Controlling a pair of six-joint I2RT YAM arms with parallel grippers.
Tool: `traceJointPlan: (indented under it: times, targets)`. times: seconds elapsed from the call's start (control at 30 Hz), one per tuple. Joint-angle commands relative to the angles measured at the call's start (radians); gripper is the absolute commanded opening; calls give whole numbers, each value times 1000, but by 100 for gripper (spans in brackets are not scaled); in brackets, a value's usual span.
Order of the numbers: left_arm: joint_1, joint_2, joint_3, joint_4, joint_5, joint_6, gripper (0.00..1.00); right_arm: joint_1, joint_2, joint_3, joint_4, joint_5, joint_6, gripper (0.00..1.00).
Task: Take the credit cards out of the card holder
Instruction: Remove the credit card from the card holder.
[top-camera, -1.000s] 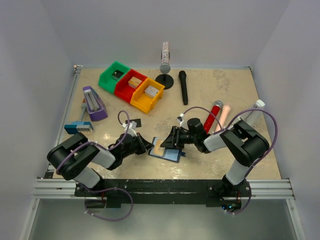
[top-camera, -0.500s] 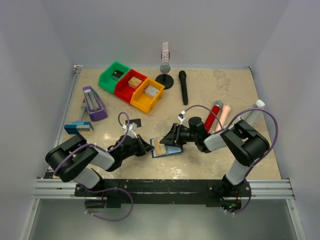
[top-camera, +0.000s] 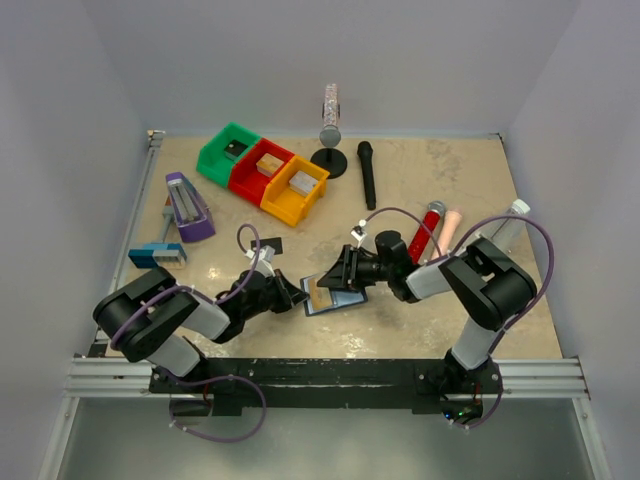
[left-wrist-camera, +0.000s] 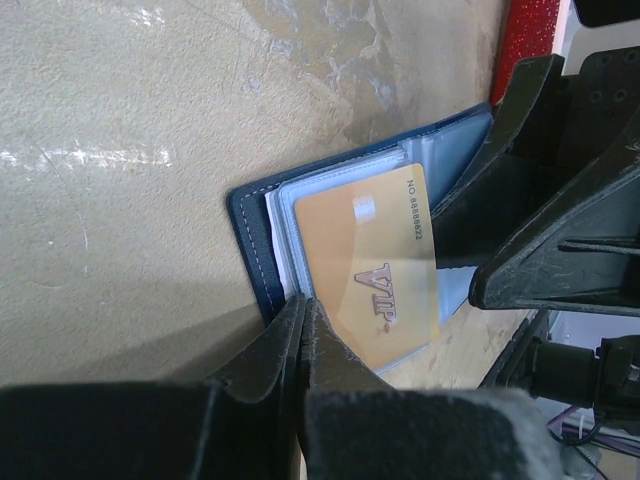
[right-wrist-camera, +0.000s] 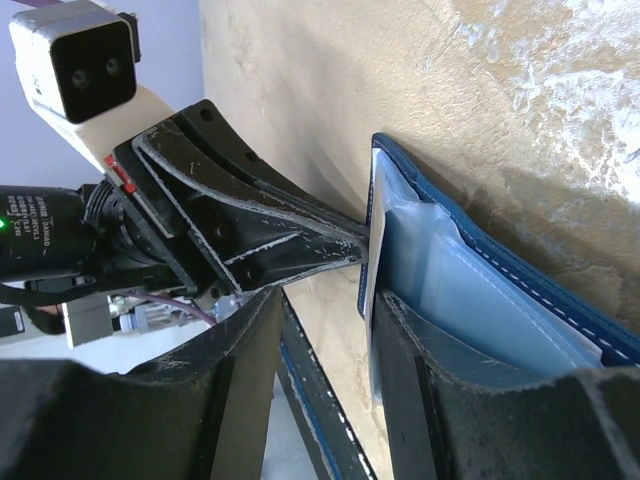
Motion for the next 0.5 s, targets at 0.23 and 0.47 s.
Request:
traceJointPlan:
  times: [0.23, 0.47]
  targets:
    - [-14, 31, -10, 41, 31, -13, 0, 9, 46, 73, -52, -92, -36, 48]
    - [-17, 48, -5, 70, 43, -19, 0, 14, 53, 91, -79, -95, -42, 48]
